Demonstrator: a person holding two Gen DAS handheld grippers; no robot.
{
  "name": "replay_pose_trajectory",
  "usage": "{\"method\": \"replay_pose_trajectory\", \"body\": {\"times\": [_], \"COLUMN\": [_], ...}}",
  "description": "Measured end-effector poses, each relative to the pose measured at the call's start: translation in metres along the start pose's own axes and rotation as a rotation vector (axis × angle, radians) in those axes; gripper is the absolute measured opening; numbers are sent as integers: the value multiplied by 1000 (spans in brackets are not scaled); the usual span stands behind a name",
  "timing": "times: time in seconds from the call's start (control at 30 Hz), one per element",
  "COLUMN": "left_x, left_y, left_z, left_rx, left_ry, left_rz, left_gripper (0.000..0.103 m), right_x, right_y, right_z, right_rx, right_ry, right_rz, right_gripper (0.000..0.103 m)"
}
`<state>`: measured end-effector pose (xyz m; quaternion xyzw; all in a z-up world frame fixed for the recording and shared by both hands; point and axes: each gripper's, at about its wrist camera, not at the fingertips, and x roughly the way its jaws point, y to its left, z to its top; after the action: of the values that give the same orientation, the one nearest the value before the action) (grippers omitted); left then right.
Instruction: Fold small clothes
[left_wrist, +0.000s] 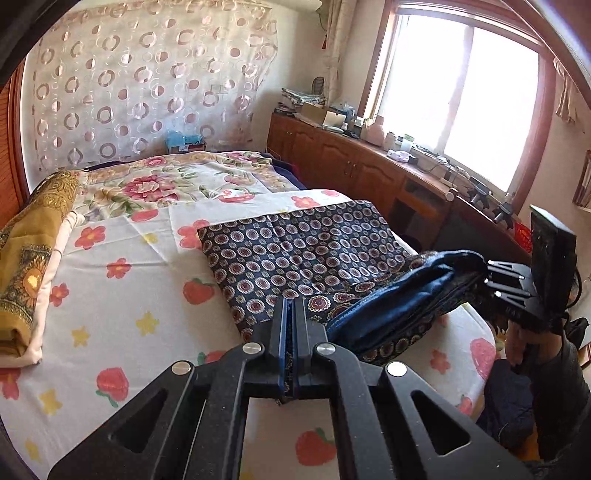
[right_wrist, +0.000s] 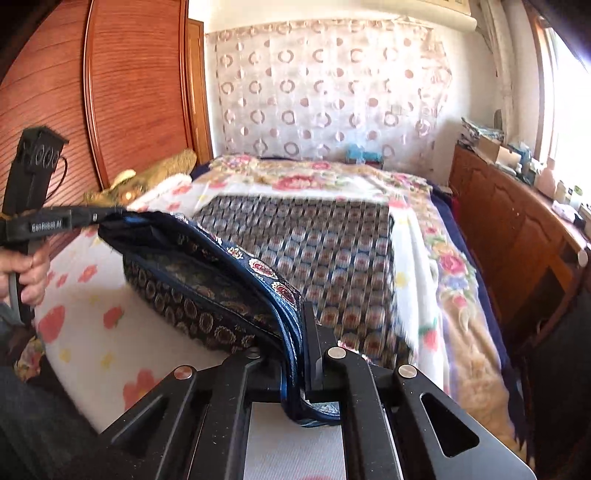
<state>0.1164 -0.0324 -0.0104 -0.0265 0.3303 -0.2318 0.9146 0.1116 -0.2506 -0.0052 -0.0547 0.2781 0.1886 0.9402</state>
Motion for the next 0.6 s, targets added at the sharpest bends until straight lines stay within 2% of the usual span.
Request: {"method": "replay_pose_trajectory", "body": {"times": [0.23, 0.4, 0.43, 0.5, 0.57, 0.6], "left_x": [11, 21, 23, 26, 33, 39], "left_y": [17, 30, 33, 38, 42, 44], "left_z": [19, 36, 39, 42, 46, 48], "left_rx": [-24, -30, -32, -32, -23, -16], "left_ry": [-8, -4, -2, -2, 7, 23], "left_rz": [37, 82, 89, 94, 98, 101], "left_gripper": [3, 3, 6, 28, 38, 39], "right_x": [22, 47, 51, 64, 76, 81], "right_y": [-6, -12, -14, -19, -23, -25], "right_z": [24, 39, 41, 49, 54, 56], "right_rx": [-18, -47, -48, -52, -51, -51], "right_ry": [-34, -20, -14, 3, 20, 29], "right_rz": [8, 16, 17, 15, 20, 24], "right_gripper": [4, 4, 4, 4, 4, 4]}}
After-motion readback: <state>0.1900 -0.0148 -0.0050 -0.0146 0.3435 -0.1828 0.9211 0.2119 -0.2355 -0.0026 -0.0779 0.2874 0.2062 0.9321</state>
